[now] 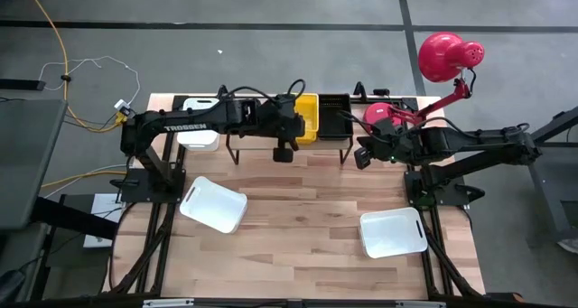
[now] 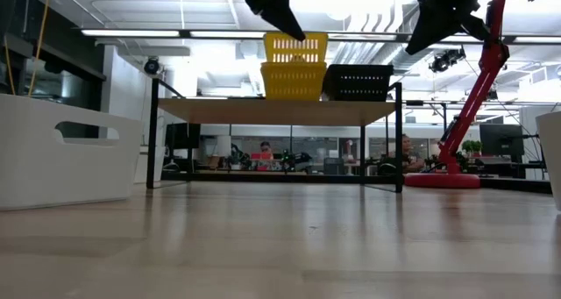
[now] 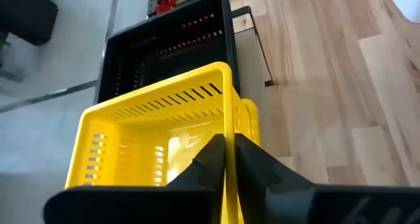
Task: Stack baskets on shelf by color
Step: Stack the yellow bin into the yellow bin on the shelf, then put the bottom right white bin on the shelf
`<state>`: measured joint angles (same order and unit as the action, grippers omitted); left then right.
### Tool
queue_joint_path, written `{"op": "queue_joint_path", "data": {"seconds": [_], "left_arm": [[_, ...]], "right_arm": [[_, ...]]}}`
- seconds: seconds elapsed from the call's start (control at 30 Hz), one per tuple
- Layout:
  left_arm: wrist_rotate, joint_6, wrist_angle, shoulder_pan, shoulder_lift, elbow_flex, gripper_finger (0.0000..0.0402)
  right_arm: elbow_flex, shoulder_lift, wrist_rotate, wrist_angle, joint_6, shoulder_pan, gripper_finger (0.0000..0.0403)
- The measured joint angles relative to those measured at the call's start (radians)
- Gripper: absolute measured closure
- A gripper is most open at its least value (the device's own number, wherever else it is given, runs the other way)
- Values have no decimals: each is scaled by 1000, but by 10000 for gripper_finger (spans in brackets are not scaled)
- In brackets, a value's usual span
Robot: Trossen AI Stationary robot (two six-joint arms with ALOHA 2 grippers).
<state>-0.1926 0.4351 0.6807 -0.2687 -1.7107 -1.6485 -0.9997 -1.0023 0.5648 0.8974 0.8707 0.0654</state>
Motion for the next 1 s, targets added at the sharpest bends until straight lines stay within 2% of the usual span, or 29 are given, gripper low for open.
{"op": "queue_joint_path", "data": {"seconds": [0.17, 0.4, 0.6, 0.73, 0.83, 0.93, 1.0], "left_arm": [[-49, 12, -17, 3, 0, 0, 352], [-58, -19, -33, 4, 0, -3, 279], [-48, -95, -20, 4, 2, -80, 232], [7, -135, 28, 7, 12, -159, 221], [99, -243, 80, 5, 36, -207, 221], [231, -387, 71, 6, 80, -209, 227], [274, -452, 44, 11, 122, -177, 232]], "right_arm": [[0, 0, 0, 0, -4, 0, 403], [0, 1, -3, 0, -16, 0, 403], [0, 10, -18, -2, -26, 0, 403], [0, 28, -20, -4, -32, 0, 403], [0, 54, -37, -12, -73, 2, 403], [0, 99, -53, -24, -129, 3, 403], [0, 136, -52, -41, -152, 3, 403]]}}
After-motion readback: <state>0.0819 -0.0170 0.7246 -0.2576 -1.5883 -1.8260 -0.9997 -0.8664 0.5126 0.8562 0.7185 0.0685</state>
